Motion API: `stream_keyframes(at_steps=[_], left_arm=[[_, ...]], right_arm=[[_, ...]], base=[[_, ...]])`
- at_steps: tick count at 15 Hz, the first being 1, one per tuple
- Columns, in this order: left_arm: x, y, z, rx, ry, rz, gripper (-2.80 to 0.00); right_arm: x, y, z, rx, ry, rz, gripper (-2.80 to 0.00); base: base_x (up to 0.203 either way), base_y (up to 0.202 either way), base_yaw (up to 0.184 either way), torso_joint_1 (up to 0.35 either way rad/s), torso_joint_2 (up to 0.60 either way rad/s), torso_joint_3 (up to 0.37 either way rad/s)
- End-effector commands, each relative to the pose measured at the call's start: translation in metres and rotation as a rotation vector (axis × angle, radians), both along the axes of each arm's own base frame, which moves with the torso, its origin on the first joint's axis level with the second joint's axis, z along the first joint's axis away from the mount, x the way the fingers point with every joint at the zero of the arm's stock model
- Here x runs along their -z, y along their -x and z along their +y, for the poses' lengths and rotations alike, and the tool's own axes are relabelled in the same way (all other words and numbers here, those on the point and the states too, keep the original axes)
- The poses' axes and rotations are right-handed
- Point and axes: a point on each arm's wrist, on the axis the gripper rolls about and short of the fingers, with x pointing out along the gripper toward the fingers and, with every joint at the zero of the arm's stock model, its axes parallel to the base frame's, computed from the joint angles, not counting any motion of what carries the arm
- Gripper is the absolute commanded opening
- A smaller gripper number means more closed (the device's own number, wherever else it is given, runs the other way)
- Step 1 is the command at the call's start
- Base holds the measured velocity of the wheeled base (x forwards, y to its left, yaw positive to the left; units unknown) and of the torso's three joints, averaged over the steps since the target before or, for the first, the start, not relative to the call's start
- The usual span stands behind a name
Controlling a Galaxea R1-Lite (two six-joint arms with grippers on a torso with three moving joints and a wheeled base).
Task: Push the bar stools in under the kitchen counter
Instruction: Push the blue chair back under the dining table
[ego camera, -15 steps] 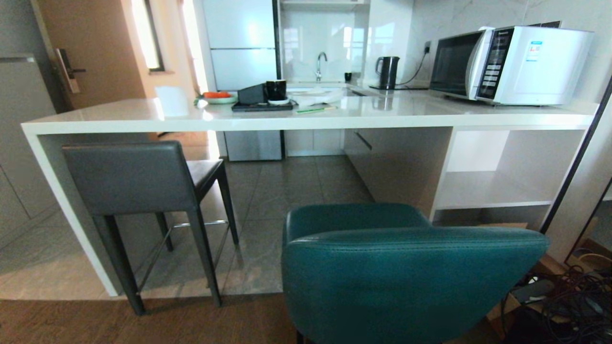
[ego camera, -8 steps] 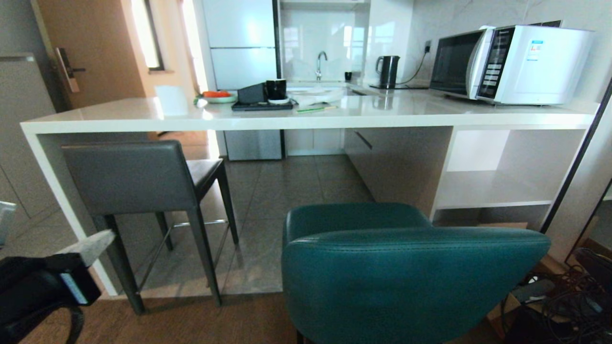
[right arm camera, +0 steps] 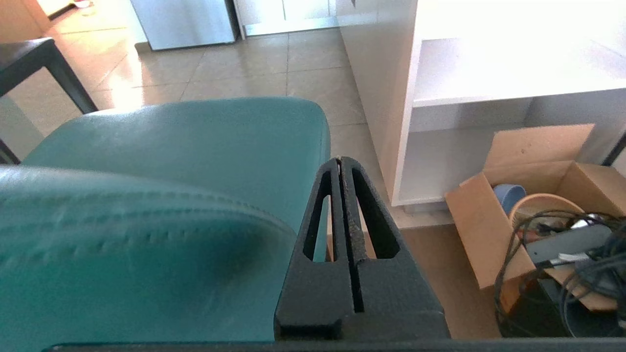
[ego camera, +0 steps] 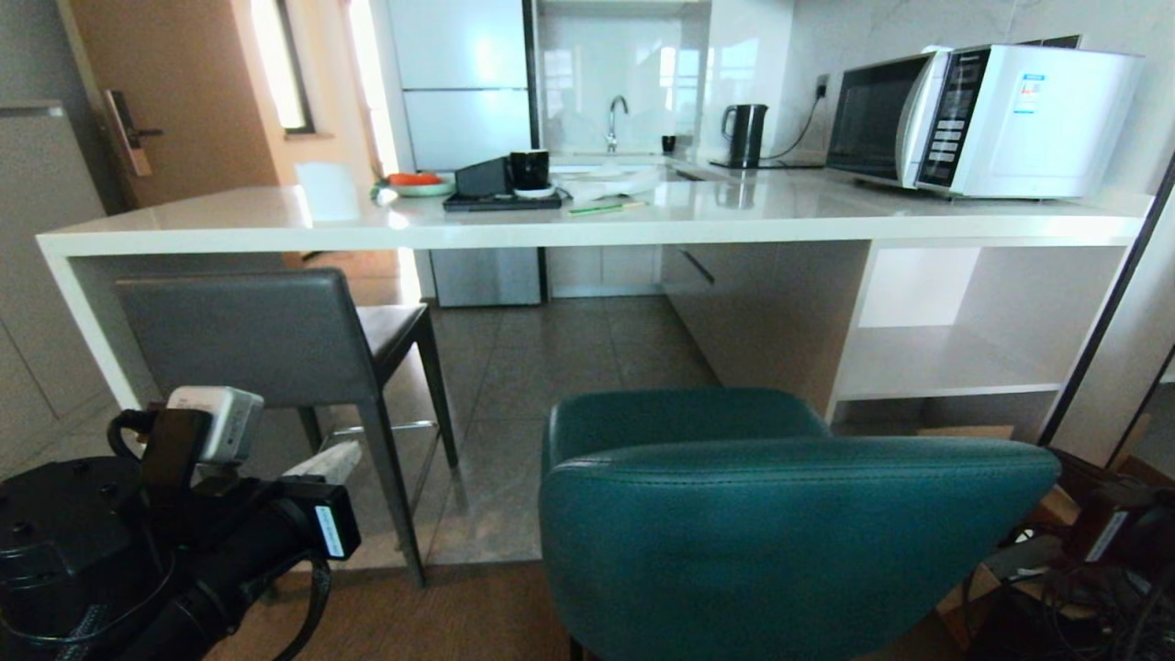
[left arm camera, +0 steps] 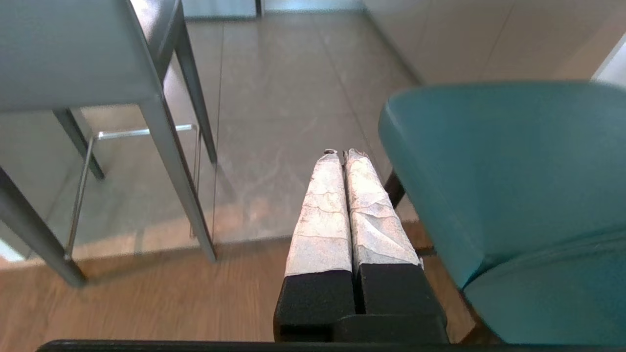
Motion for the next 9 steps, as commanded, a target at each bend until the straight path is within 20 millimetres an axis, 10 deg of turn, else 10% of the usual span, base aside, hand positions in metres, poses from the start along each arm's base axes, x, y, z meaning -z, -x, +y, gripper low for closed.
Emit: stream_keyframes(at_steps=[1, 9], left_arm=[[0.004, -0.002, -0.001, -0.004, 0.0, 0.018, -2.8], [0.006, -0.006, -0.005, -0.009, 0.003, 0.011, -2.8]], right_arm=[[0.007, -0.009, 0.0, -0.002, -0.001, 0.032, -2.8], [0.022, -0.023, 0.005, -0.035, 0.008, 0.001, -2.8]], base=[[0.0, 0.0, 0.0, 0.0, 0.0, 0.0], [0.0, 0.0, 0.0, 0.0, 0.0, 0.0]])
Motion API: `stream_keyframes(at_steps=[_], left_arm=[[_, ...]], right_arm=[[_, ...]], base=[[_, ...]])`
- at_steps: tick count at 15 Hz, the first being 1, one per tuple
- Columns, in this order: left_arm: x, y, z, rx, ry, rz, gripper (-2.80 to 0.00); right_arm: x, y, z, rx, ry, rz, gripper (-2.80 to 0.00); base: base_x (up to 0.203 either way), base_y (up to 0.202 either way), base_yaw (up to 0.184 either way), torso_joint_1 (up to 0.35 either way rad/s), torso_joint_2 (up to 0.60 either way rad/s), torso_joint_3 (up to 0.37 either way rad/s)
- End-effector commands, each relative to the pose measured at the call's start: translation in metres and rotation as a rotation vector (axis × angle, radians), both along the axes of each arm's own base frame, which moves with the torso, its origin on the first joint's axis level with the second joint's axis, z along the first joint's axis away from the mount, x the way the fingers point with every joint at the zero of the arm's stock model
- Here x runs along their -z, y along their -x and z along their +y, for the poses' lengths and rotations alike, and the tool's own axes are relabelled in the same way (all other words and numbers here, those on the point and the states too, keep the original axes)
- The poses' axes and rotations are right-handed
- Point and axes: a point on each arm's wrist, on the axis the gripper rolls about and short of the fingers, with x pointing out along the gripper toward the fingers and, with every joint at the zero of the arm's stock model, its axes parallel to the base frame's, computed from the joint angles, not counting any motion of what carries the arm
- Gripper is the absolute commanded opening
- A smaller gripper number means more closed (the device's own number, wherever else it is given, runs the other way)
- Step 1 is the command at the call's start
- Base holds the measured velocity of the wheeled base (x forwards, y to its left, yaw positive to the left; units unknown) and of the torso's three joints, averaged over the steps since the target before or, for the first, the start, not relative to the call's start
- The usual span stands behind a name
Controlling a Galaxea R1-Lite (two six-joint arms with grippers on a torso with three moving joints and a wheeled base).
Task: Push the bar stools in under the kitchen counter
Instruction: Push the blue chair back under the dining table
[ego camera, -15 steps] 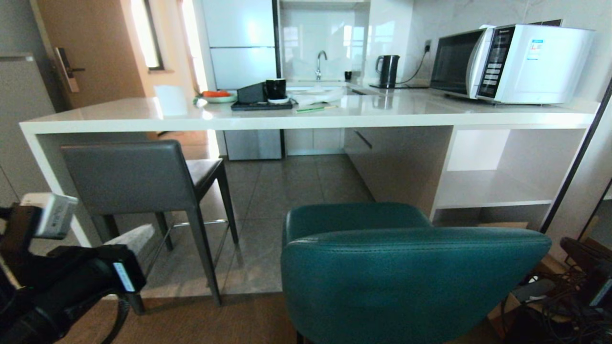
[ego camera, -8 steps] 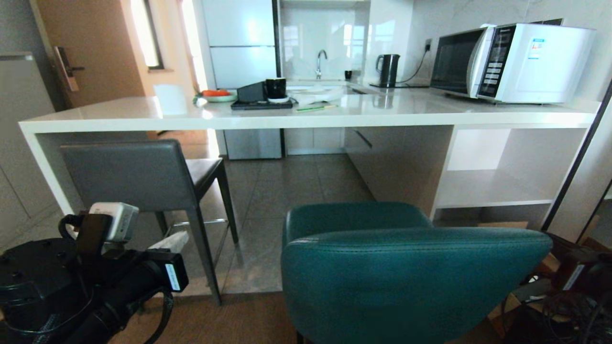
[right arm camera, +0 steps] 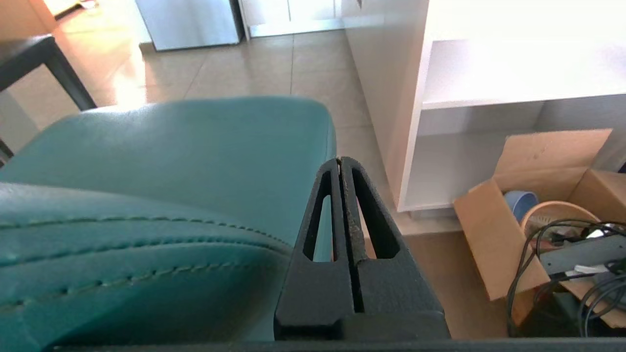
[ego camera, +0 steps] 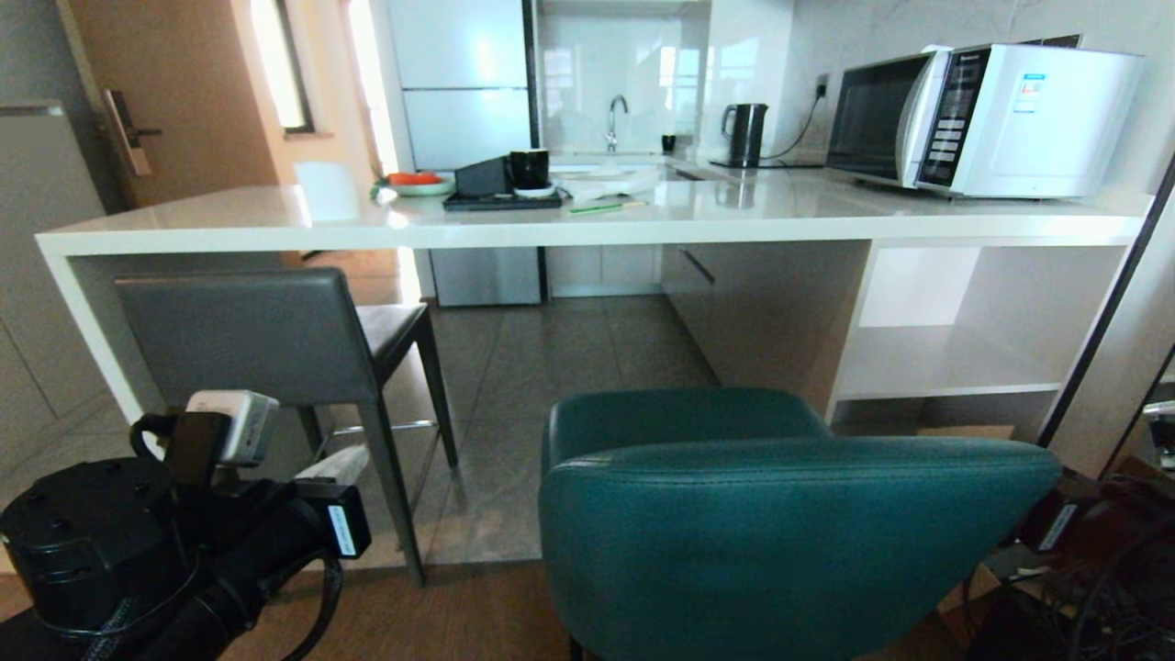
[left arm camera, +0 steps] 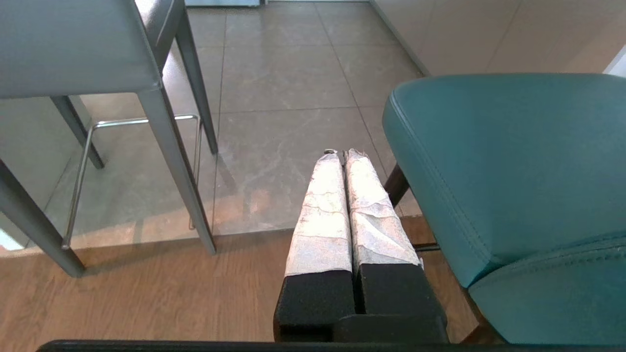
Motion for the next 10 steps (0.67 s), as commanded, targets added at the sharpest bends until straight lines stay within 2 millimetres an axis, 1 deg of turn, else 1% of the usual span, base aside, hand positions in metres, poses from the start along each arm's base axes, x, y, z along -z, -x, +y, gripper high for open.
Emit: stream_keyframes(at_steps=[1, 4, 6, 8, 10], left_arm=[[0.0, 0.001, -0.002, 0.009, 0.002, -0.004, -2.8], [0.0, 0.006, -0.013, 0.032, -0.001, -0.007, -2.8], [0.001, 0.006, -0.018, 0.044, -0.006, -0.001, -2.8], [0.005, 0.008, -0.029, 0.087, -0.014, 0.013, -2.8], [0.009, 0.0, -0.043, 0.091, -0.018, 0.02, -2.8]], right_arm=[[0.002, -0.002, 0.001, -0.005, 0.0, 0.01, -2.8], [0.002, -0.002, 0.001, -0.005, 0.0, 0.01, -2.8], [0.002, -0.002, 0.001, -0.007, 0.0, 0.007, -2.8], [0.001, -0.002, 0.001, -0.009, 0.0, 0.006, -2.8], [0.001, -0.002, 0.002, -0.013, 0.0, 0.006, -2.8]], base=[[0.0, 0.0, 0.0, 0.0, 0.0, 0.0], [0.0, 0.0, 0.0, 0.0, 0.0, 0.0], [0.0, 0.0, 0.0, 0.0, 0.0, 0.0], [0.0, 0.0, 0.0, 0.0, 0.0, 0.0], [0.0, 0.0, 0.0, 0.0, 0.0, 0.0]])
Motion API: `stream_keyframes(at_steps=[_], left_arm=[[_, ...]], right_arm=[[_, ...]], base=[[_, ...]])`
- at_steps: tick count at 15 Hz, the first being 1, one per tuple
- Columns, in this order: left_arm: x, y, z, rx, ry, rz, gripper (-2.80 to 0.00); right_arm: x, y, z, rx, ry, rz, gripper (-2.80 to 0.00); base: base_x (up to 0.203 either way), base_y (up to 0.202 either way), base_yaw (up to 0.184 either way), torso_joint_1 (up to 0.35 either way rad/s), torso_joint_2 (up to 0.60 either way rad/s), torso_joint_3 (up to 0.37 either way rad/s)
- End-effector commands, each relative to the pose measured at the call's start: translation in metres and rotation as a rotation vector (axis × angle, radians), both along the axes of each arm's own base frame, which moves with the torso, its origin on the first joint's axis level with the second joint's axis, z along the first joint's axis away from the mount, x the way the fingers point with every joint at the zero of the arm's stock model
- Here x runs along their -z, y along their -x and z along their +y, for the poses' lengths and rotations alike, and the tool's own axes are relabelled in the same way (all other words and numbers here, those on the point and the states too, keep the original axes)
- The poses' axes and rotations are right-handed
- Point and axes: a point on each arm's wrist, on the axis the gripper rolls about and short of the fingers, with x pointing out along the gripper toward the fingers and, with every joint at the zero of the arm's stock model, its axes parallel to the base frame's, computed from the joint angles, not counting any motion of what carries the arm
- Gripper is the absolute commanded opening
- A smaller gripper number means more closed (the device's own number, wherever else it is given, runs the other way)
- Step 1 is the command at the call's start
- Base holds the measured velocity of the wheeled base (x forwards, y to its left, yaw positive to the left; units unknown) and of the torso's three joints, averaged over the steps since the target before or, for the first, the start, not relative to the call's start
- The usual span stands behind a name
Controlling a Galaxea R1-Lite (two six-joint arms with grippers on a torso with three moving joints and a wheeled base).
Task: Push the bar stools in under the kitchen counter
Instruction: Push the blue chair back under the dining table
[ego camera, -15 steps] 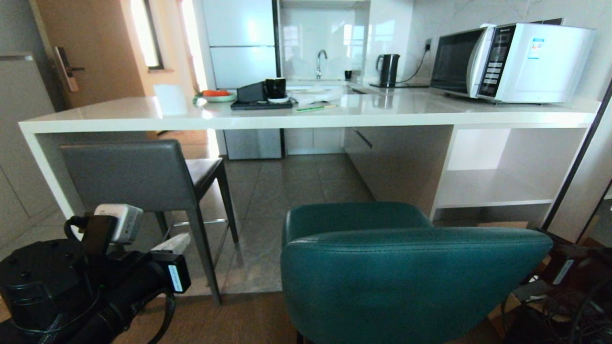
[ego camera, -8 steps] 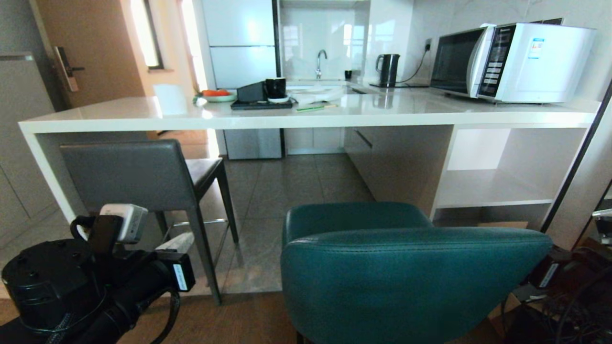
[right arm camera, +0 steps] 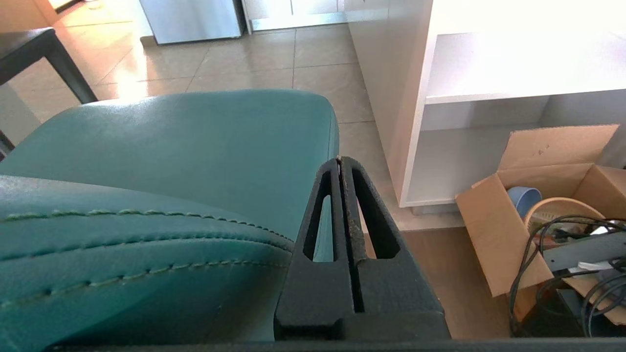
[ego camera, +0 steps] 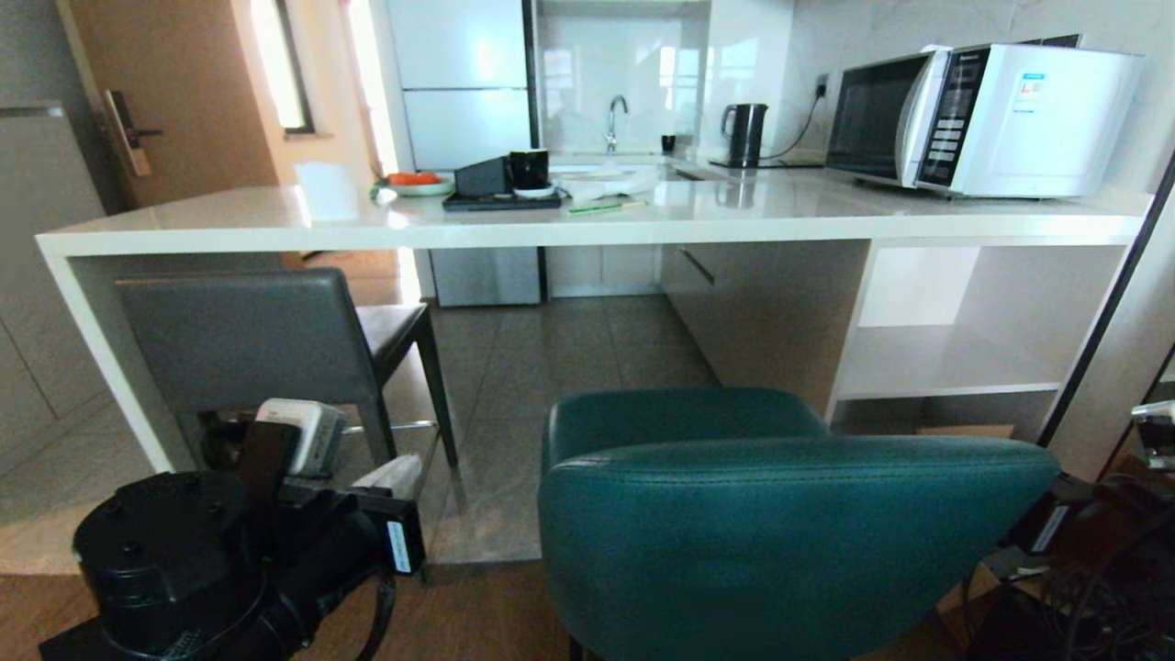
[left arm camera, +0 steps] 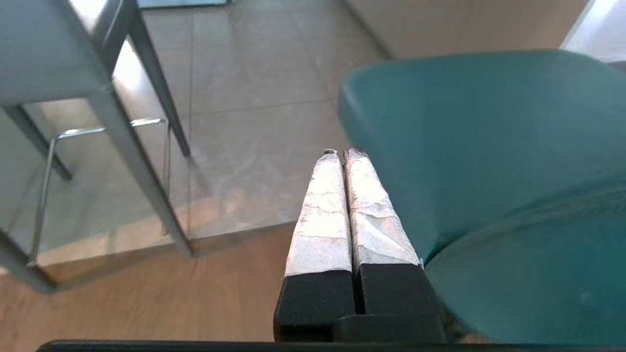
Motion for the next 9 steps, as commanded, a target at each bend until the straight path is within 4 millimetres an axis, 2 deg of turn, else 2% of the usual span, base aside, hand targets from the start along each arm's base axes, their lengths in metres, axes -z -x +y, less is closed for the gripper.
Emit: stream_keyframes(at_steps=[1, 4, 9], left_arm=[[0.007, -0.008, -0.015, 0.017, -0.013, 0.016, -2.8], [0.007, -0.009, -0.039, 0.038, -0.012, 0.002, -2.8], [0.013, 0.003, -0.057, 0.088, -0.02, 0.015, -2.8]], right_arm=[[-0.001, 0.0, 0.001, -0.005, 0.0, -0.006, -2.8], [-0.001, -0.001, 0.001, -0.007, 0.001, -0.008, -2.8], [-0.001, -0.003, 0.014, -0.077, 0.009, -0.008, -2.8]], base=[[0.0, 0.0, 0.0, 0.0, 0.0, 0.0], [0.0, 0.0, 0.0, 0.0, 0.0, 0.0], [0.0, 0.0, 0.0, 0.0, 0.0, 0.0]])
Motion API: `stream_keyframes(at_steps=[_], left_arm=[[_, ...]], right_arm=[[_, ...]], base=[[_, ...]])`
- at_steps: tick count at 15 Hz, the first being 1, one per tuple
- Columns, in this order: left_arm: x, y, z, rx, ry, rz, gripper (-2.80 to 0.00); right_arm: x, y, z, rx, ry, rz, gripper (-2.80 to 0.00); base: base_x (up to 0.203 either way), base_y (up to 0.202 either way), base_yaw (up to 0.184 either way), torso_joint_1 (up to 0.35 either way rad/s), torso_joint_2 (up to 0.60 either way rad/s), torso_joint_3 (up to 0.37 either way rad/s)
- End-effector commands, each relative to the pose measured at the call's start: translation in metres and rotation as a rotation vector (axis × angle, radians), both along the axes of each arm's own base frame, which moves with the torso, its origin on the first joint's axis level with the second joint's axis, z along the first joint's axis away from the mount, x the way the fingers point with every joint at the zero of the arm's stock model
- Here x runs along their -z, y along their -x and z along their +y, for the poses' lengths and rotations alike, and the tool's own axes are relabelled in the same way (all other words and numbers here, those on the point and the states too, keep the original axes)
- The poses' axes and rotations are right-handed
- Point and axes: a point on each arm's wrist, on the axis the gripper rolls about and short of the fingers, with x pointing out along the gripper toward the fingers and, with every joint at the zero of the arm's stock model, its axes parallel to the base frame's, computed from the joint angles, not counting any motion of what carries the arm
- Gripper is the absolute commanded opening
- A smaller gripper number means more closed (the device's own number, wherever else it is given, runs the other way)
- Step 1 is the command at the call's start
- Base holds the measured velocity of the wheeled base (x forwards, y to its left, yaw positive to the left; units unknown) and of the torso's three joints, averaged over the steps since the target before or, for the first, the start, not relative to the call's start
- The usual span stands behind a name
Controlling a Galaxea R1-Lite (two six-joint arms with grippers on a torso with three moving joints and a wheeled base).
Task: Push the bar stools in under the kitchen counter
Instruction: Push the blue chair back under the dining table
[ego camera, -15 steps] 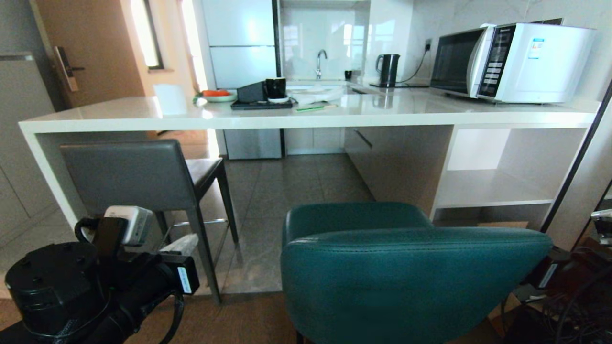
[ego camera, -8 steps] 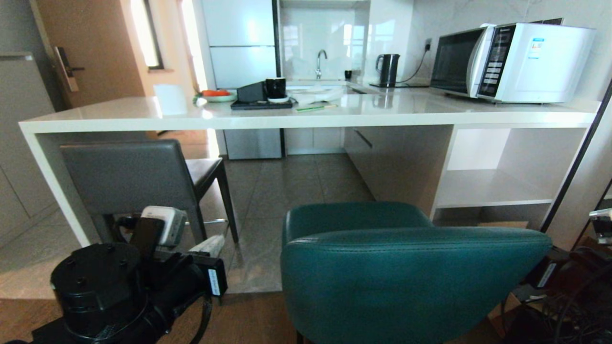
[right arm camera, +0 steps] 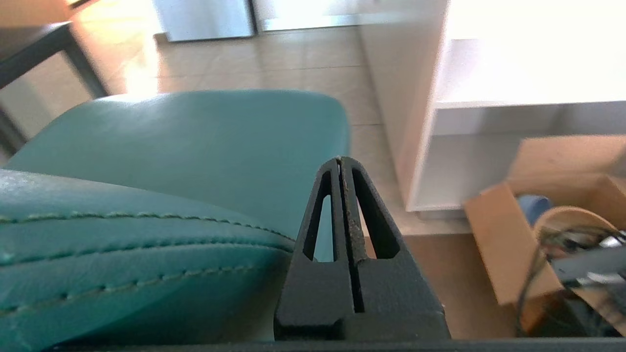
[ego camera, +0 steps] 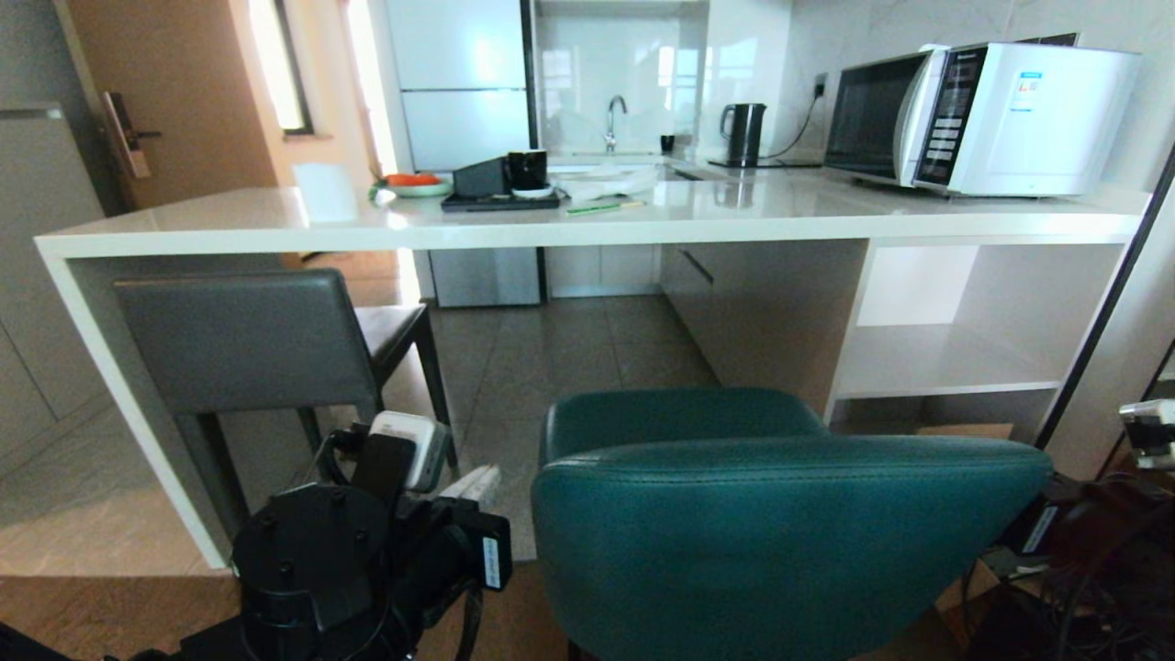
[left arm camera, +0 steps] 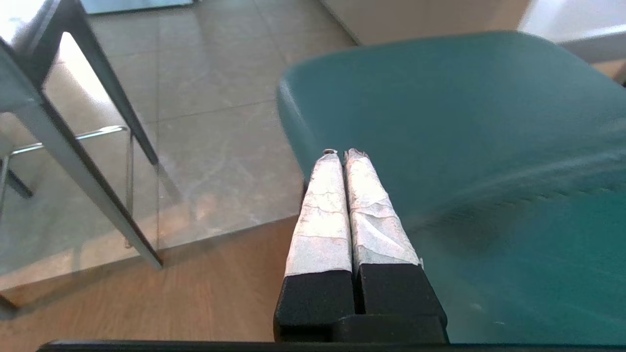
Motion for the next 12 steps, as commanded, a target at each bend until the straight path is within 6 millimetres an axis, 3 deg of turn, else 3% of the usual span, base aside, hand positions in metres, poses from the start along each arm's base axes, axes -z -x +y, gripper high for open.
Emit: stream_keyframes(at_steps=[1, 4, 8, 12], left_arm=[[0.003, 0.004, -0.007, 0.025, -0.003, 0.002, -2.8], [0.001, 0.009, -0.017, 0.033, -0.001, -0.011, -2.8], [0.009, 0.022, -0.007, 0.04, -0.044, 0.018, -2.8], [0.011, 0.014, -0.018, 0.042, -0.037, 0.018, -2.8]], right_arm=[[0.0, 0.0, 0.003, -0.019, 0.003, -0.004, -2.8], [0.0, 0.0, 0.003, -0.019, 0.003, -0.004, -2.8], [0.001, -0.001, 0.003, -0.021, 0.003, 0.002, -2.8], [0.002, -0.003, 0.006, -0.035, 0.004, 0.01, -2.8]], base=[[0.0, 0.0, 0.0, 0.0, 0.0, 0.0], [0.0, 0.0, 0.0, 0.0, 0.0, 0.0], [0.0, 0.0, 0.0, 0.0, 0.0, 0.0], [0.0, 0.0, 0.0, 0.0, 0.0, 0.0]])
